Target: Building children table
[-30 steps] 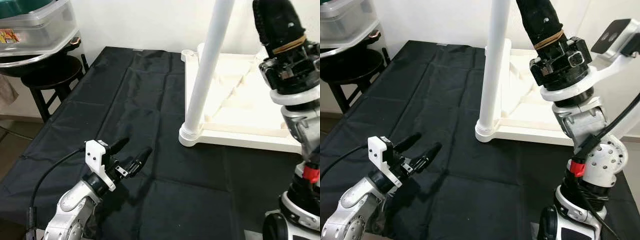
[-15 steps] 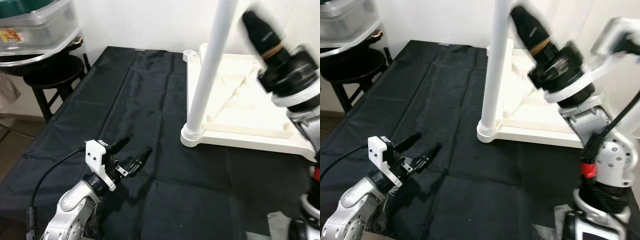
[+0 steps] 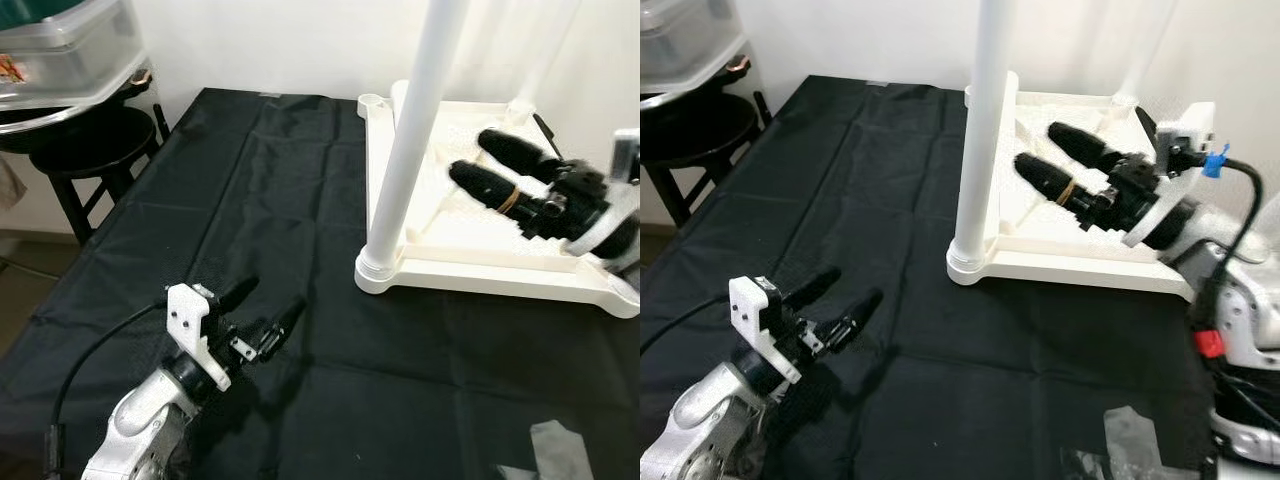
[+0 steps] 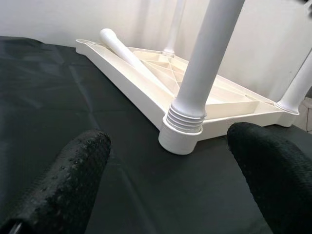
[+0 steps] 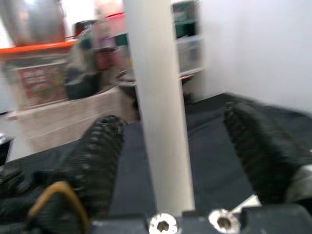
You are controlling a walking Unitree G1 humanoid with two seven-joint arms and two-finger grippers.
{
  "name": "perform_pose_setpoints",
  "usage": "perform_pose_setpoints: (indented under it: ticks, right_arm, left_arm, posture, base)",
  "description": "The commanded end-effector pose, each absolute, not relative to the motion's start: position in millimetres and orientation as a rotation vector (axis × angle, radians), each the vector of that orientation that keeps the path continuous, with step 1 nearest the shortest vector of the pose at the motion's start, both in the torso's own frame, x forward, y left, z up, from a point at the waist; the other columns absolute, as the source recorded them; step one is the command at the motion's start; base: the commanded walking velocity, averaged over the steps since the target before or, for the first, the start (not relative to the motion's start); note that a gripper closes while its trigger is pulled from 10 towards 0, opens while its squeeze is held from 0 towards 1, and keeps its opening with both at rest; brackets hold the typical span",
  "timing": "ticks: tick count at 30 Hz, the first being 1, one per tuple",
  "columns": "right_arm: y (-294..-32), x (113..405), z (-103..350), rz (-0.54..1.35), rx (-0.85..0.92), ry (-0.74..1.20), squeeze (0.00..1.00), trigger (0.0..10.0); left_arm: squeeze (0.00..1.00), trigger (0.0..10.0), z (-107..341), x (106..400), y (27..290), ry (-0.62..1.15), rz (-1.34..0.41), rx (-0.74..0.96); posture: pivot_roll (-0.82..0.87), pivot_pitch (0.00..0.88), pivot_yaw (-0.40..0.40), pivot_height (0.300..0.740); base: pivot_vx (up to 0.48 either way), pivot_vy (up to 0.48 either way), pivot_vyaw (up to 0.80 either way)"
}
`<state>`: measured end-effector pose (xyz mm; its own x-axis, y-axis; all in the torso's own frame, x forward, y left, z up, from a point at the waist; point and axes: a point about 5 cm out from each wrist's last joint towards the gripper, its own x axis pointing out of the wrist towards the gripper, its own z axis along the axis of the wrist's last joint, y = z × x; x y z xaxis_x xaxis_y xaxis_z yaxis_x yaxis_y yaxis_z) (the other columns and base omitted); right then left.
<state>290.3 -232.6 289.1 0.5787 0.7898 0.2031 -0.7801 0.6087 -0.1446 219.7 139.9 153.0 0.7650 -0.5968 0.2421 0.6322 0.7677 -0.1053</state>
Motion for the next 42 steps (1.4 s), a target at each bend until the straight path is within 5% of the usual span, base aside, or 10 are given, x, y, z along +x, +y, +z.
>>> perform_pose_setpoints:
  ticks: [1,11,14,15,17,18,34,42]
  right_arm:
    - [-232,294,286,0.956,-0.074,-0.248,1.00,10.0]
    - [-231,345,287,0.907,-0.070,-0.253,1.00,10.0]
    - [-216,343,287,1.074,-0.070,-0.213,1.00,10.0]
    - [-203,335,285,1.282,-0.088,-0.144,0.40,10.0]
    - [-200,329,284,1.372,-0.100,-0.104,0.40,10.0]
    - [-200,327,288,1.462,-0.127,-0.062,0.00,10.0]
    - [-233,328,324,1.429,-0.254,-0.095,0.00,10.0]
    - [-216,299,304,1.587,-0.325,0.020,0.00,10.0]
  left_arm:
    - [0.00,10.0,153,216,139,-0.184,-0.679,-0.190]
    - [0.00,10.0,164,206,136,-0.197,-0.680,-0.155]
    - [0.00,10.0,168,200,135,-0.199,-0.683,-0.143]
    - [0.00,10.0,171,195,134,-0.199,-0.684,-0.138]
    - [0.00,10.0,171,194,133,-0.198,-0.683,-0.137]
    - [0.00,10.0,172,192,134,-0.194,-0.681,-0.136]
    - [0.00,10.0,173,184,131,-0.174,-0.662,-0.139]
    - [0.00,10.0,173,189,133,-0.182,-0.652,-0.137]
  posture:
    - [0.00,0.218,-0.022,0.740]
    - [0.03,0.279,-0.017,0.740]
    - [0.04,0.315,-0.019,0.740]
    - [0.05,0.328,-0.023,0.740]
    - [0.05,0.330,-0.025,0.740]
    - [0.06,0.337,-0.028,0.740]
    - [0.06,0.326,-0.052,0.740]
    - [0.05,0.306,-0.052,0.740]
  base:
    - [0.000,0.000,0.00]
    - [0.000,0.000,0.00]
    - [0.000,0.000,0.00]
    - [0.000,0.000,0.00]
    - [0.000,0.000,0.00]
    - [0.000,0.000,0.00]
    - [0.000,0.000,0.00]
    - [0.000,0.000,0.00]
